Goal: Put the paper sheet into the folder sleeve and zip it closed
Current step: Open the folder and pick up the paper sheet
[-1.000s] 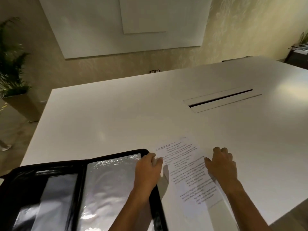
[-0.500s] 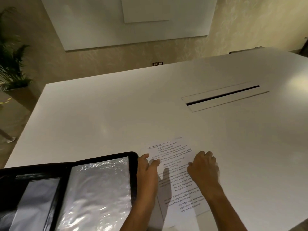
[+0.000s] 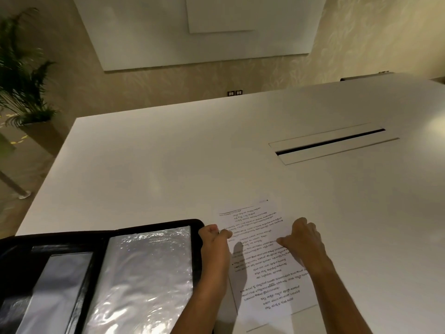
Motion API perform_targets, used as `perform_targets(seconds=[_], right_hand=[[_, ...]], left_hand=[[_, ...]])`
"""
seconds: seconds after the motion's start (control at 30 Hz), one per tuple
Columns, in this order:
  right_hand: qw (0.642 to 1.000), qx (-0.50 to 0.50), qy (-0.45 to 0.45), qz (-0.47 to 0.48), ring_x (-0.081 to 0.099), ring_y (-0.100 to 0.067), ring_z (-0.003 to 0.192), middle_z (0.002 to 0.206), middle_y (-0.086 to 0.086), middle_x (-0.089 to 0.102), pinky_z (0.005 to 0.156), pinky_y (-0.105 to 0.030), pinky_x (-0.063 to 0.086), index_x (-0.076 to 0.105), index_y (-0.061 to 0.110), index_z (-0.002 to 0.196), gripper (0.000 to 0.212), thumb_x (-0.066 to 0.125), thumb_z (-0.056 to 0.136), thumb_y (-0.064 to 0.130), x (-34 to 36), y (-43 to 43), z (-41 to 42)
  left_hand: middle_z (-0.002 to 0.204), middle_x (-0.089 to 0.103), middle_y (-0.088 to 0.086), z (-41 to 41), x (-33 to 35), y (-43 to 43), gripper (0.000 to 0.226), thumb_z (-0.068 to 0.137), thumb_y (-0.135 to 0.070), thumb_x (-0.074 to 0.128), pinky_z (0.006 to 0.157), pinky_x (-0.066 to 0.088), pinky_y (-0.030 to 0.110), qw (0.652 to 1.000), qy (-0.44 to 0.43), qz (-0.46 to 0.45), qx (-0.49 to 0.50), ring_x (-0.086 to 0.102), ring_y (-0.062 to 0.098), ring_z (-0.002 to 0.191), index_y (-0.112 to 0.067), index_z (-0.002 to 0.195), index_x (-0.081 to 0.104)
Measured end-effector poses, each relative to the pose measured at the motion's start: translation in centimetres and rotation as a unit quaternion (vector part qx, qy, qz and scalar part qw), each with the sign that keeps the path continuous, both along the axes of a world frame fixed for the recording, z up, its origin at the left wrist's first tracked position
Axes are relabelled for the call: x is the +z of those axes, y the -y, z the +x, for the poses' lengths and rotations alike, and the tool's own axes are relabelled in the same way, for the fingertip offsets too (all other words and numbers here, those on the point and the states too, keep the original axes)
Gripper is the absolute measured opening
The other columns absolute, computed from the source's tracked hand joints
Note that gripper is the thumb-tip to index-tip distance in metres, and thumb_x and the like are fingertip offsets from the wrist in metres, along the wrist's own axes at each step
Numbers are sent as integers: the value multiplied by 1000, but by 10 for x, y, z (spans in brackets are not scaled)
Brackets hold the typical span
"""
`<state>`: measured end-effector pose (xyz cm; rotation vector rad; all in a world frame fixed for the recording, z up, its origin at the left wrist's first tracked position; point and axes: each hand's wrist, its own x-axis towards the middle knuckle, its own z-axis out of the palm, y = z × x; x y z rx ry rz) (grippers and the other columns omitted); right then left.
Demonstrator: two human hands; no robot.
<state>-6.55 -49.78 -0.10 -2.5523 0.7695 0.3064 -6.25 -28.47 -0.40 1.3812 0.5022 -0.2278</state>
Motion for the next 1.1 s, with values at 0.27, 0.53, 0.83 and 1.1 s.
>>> perform_targets(seconds=[0.27,0.53,0.83,1.1], right_hand=[[1000,3,2,29,72,-35,105,111,-13,68,89,-46,60,57,5,111,55,96,85,32,0,8,8],[999,-12,32,36,64,-29,94,103,-5,59,78,-39,54,47,7,120,64,96,85,29,-6,5,8],[987,-38,104,119,80,-24,78,101,-2,82,72,-43,67,76,18,100,27,95,81,18,-9,6,-3],[927,-33,190,320,86,-32,77,107,-3,87,79,-59,70,72,22,117,31,86,92,8,3,13,-24]], left_hand=[[134,51,4,-8,-7,14,34,103,-10,61,69,44,28,997,31,64,-9,57,10,99,-27,130,49],[140,41,7,-10,-6,17,37,104,-7,60,71,46,28,996,39,76,-22,55,10,100,-27,132,47],[139,42,5,-14,-11,14,38,104,-9,60,72,45,25,995,53,80,-33,53,5,101,-28,134,44],[134,45,-2,-17,-20,14,49,100,-9,70,72,54,18,994,76,72,-43,55,7,113,-34,132,43]])
